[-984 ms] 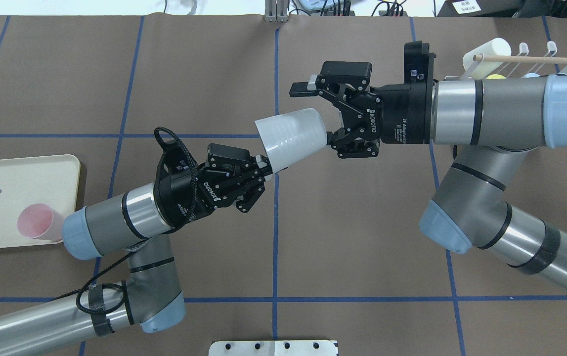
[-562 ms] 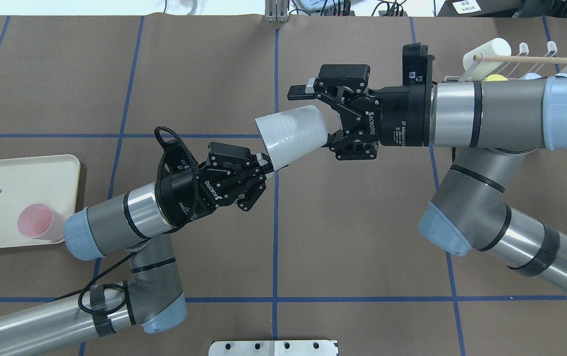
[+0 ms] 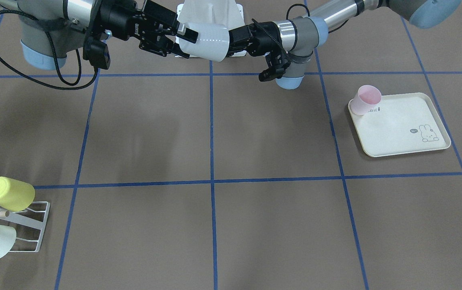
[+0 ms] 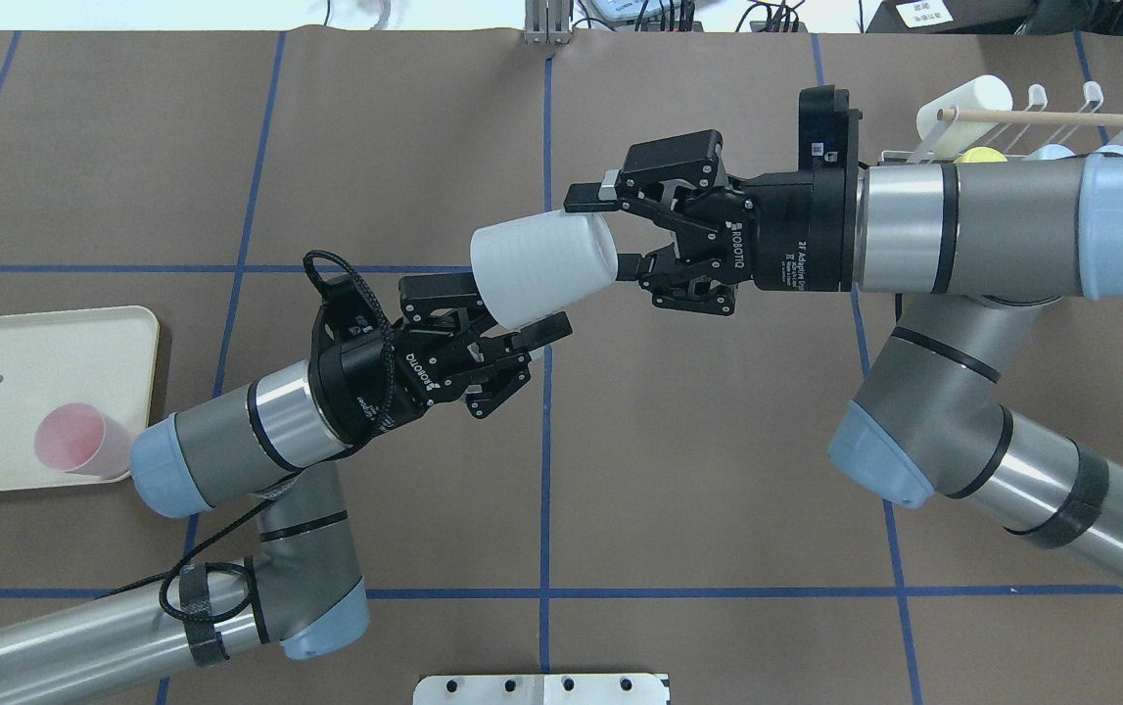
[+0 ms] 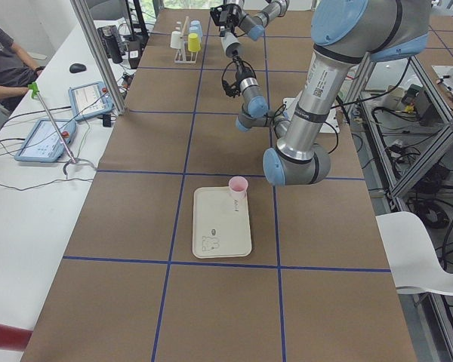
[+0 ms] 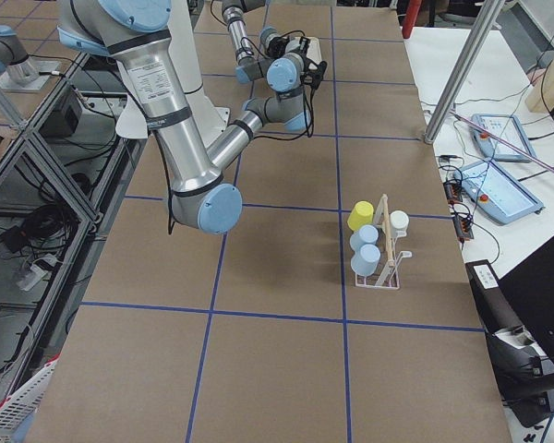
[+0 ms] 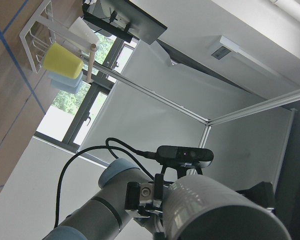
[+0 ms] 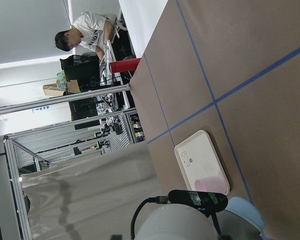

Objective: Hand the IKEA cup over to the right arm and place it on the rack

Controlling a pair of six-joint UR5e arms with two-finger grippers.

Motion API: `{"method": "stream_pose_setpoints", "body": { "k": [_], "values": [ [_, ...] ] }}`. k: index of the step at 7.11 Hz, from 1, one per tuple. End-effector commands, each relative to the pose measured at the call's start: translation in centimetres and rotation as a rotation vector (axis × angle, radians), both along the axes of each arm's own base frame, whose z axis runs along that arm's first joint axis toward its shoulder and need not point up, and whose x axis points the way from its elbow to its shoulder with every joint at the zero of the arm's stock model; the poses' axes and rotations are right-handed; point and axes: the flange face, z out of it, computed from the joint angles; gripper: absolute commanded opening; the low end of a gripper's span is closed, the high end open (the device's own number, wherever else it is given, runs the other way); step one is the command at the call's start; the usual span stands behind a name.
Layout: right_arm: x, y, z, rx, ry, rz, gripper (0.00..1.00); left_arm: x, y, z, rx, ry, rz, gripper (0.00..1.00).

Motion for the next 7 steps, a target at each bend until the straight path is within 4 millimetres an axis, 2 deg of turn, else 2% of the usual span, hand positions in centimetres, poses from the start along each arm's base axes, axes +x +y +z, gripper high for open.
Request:
{"method": "stream_pose_setpoints", "body": {
  "k": [1, 3, 6, 7],
  "values": [
    [0.0, 0.0, 0.1, -0.001, 0.001, 0.001, 0.30, -0.1, -0.2, -0.1, -0.009, 0.000, -0.013, 0.76],
    [0.2, 0.0, -0.1, 0.003, -0.004, 0.003, 0.27, -0.6, -0.7, 0.4, -0.011, -0.008, -0.031, 0.85],
    [0.7, 0.3, -0.3, 0.006, -0.012, 0.003, 0.27, -2.4, -3.5, 3.0, -0.041, -0.087, -0.090, 0.85],
    [1.0, 0.1, -0.1, 0.004, -0.008, 0.011, 0.27, -3.7, -4.1, 4.8, -0.047, -0.111, -0.105, 0.84]
  ]
}}
